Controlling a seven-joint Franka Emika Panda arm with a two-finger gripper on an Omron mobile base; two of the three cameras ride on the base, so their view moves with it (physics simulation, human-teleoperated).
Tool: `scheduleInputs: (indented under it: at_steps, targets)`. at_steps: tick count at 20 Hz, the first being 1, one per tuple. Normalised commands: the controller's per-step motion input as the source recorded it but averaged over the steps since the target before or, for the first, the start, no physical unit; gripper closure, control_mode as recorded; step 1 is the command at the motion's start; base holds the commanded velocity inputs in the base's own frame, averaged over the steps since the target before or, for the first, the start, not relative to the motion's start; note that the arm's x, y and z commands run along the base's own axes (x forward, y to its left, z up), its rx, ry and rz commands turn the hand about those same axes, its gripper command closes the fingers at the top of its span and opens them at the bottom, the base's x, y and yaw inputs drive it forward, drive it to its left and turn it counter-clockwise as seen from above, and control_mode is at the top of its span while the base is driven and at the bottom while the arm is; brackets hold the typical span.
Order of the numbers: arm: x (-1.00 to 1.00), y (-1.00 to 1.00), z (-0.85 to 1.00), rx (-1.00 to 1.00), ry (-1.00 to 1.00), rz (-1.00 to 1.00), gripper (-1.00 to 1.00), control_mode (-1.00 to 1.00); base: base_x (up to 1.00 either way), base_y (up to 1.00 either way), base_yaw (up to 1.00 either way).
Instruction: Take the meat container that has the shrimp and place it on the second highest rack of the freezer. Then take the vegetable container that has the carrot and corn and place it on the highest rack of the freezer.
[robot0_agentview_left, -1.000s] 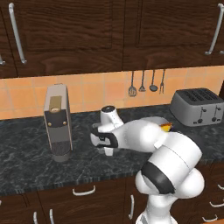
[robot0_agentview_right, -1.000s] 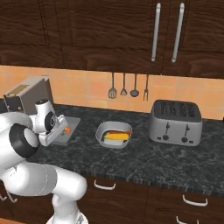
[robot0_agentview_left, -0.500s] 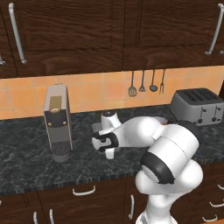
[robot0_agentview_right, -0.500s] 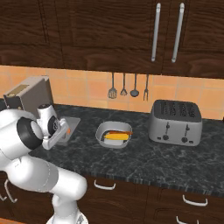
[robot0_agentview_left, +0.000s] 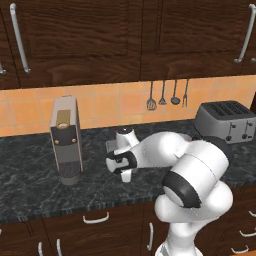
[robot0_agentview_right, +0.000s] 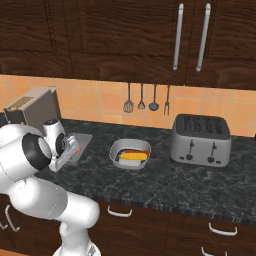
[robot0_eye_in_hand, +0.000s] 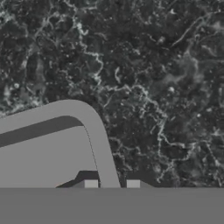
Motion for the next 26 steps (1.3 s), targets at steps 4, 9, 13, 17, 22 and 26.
scheduleInputs:
  at_steps: [4,9,13,17,22,26]
  targets:
    - [-0.04,-0.02,0.36,0.00,0.00,0.00,1.00,-1.00,0.00,0.00,0.00]
    - [-0.11,-0.17,0.54,0.00,-0.03,0.00,1.00,-1.00,0.00,0.00,0.00]
    - [-0.28,-0.34,0.71,0.00,-0.12,0.00,1.00,-1.00,0.00,0.00,0.00]
    - [-0.38,-0.48,0.66,0.00,-0.16,0.04,1.00,-1.00,0.00,0.00,0.00]
    - [-0.46,-0.87,0.54,0.00,-0.05,0.05,1.00,-1.00,0.00,0.00,0.00]
    - [-0.19,-0.99,0.46,0.01,-0.03,0.07,1.00,-1.00,0.00,0.00,0.00]
